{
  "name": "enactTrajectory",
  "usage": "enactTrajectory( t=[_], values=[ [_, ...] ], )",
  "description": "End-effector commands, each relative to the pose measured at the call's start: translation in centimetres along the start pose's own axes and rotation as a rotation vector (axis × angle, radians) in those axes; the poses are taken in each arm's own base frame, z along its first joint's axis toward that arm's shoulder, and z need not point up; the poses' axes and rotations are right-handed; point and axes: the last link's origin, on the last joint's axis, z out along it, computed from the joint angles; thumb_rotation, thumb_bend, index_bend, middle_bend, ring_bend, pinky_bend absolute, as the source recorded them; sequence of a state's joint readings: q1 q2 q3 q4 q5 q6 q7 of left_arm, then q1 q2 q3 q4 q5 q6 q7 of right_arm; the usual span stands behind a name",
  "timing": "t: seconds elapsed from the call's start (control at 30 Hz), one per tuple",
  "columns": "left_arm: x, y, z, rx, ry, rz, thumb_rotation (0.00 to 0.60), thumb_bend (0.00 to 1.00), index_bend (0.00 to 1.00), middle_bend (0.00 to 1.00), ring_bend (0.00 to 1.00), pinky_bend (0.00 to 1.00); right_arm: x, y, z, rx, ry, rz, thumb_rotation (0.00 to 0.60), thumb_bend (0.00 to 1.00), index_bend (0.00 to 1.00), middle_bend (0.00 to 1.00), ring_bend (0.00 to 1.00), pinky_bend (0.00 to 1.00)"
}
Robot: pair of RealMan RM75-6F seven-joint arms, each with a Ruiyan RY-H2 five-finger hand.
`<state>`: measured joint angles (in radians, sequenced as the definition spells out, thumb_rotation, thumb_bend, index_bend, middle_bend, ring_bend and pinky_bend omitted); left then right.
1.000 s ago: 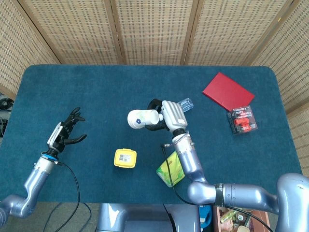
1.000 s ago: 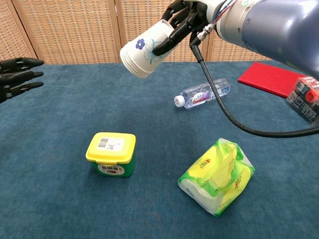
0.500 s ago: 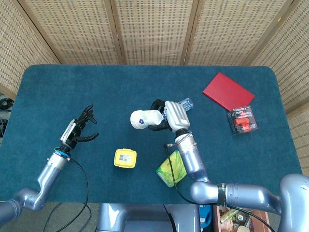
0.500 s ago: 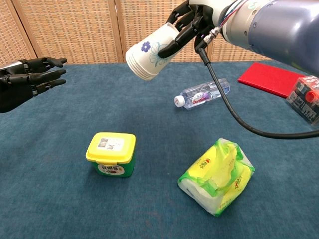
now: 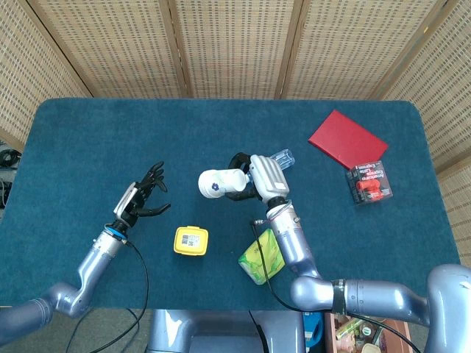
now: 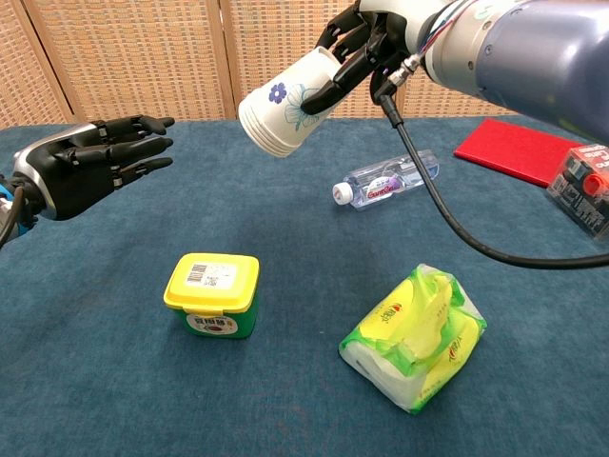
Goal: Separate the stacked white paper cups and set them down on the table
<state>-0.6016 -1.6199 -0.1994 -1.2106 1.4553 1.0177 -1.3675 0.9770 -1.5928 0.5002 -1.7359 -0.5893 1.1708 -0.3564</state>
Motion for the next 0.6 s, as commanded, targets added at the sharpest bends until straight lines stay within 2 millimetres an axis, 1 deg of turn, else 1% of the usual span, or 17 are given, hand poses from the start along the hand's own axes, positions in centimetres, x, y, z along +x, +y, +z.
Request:
enactTrajectory(
  t=[0.03, 0.37, 0.6],
  values=[
    [-0.3, 0.0, 0.4, -0.001, 0.0, -0.003, 0.6, 0.21, 0.53, 0.0, 0.0, 0.0, 0.0, 0.0, 0.0, 0.002, 0.0, 0.001, 0.6, 0.21, 0.78, 0.66, 0.5, 0.72],
    [-2.2, 0.0, 1.8, 0.005, -0.044, 0.029, 0.6, 0.21, 0.54, 0.0, 0.0, 0.0, -0.1, 0.1, -0.2, -0.001, -0.009, 0.003, 0.6, 0.21, 0.78, 0.66, 0.5, 0.72],
    [-2.6, 0.1, 2.3, 0.0, -0.048, 0.069, 0.6, 0.21, 0.54, 0.0, 0.0, 0.0, 0.0, 0.3, -0.3, -0.003, -0.011, 0.007, 0.6, 0.22, 0.78, 0.66, 0.5, 0.72]
  ],
)
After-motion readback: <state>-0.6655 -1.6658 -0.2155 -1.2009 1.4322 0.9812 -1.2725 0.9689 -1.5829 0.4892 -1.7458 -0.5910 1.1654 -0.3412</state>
